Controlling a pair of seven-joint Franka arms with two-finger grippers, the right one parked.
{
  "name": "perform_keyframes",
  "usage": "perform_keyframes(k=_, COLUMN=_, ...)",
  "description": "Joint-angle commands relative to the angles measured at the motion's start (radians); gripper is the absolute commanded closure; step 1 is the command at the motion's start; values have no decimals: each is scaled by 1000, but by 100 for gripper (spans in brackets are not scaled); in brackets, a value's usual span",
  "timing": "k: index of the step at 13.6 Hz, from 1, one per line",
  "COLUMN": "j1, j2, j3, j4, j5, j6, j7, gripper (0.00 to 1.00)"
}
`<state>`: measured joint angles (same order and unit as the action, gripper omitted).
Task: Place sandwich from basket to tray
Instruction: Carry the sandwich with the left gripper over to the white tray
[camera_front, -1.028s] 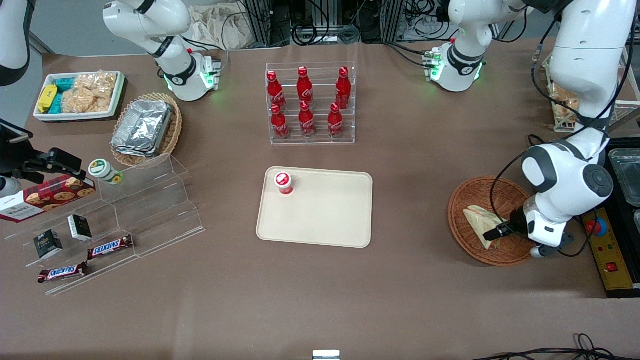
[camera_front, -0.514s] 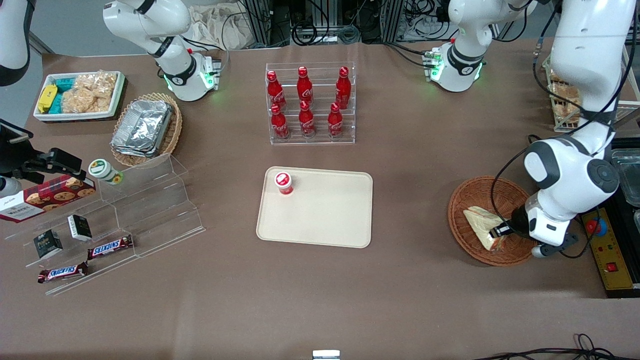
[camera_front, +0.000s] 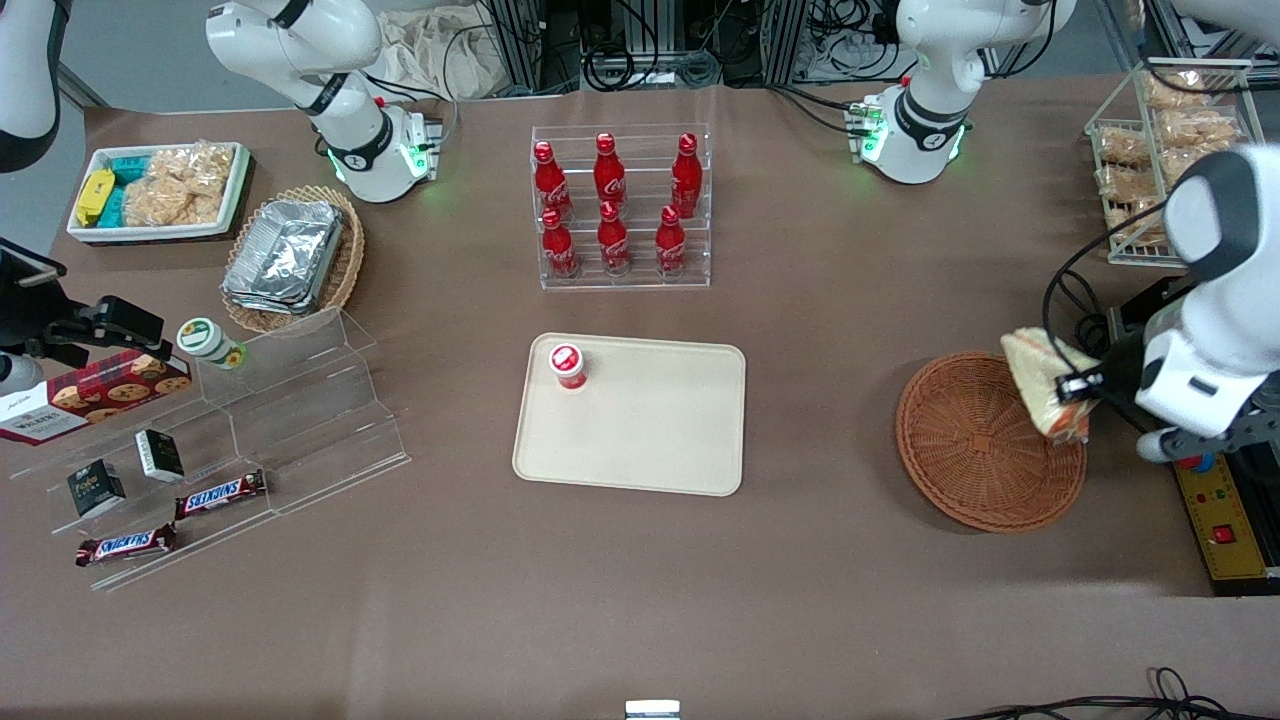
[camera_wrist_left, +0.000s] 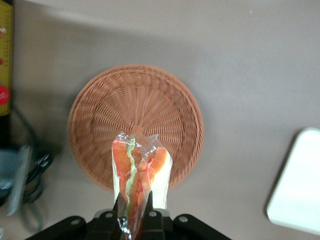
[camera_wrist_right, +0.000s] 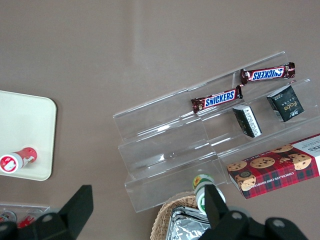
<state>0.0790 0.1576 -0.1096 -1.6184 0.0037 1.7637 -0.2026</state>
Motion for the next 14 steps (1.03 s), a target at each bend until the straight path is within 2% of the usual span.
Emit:
perform_keyframes(k=1, j1=-19, j2=-16, j3=-34, j4=141, j5=50, j6=-200, j7=-17, gripper=99)
perform_keyframes(k=4, j1=-42, j2=-39, j3=-137, j4=231, j5=59, j6=-358, j7=-141, gripper=99)
perform_keyframes(k=7, j1=-58, j2=-47, j3=-304, j4=232, j5=73, j6=-377, j7=-372, gripper=99)
perform_keyframes(k=10, j1=-65, j2=29, j3=-433, j4=222, j5=75, j6=-316, j7=-552, gripper=99)
perform_keyframes(k=14, j1=-151, j2=172, j3=-444, j4=201, j5=78, j6=-126, j7=-713, gripper=99)
